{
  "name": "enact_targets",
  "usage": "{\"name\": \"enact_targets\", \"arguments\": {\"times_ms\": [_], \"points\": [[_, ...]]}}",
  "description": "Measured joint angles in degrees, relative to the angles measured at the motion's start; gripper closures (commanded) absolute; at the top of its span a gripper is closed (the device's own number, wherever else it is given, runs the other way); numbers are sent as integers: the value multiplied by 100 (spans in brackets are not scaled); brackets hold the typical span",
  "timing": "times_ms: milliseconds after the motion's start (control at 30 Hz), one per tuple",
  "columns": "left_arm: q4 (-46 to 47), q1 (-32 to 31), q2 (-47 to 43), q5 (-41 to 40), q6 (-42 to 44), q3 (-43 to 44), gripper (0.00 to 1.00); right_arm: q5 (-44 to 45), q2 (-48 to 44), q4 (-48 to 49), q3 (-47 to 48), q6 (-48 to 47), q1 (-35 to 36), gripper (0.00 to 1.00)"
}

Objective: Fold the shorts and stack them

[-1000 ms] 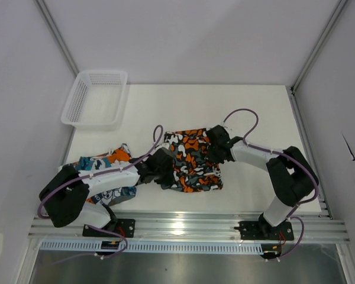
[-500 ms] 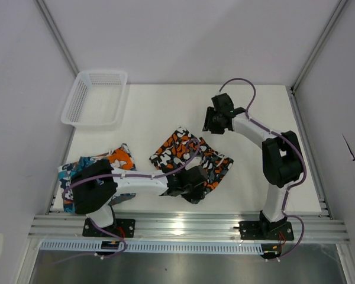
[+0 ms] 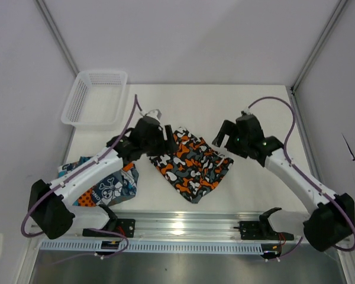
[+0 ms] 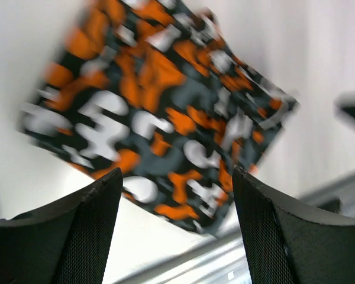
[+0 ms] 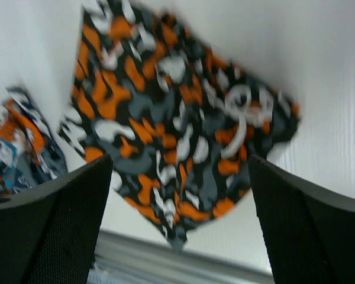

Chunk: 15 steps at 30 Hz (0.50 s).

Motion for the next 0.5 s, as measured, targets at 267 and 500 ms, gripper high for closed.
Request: {"name": "enact_targets", "arguments": {"times_ms": [267, 500], "points": [[92, 1600, 612, 291, 1331, 7, 24, 1482, -1172, -756, -1552, 2302, 1965, 2], [308, 1812, 1722, 516, 1768, 83, 25, 1965, -424, -675, -1711, 3445, 2518, 1]]}}
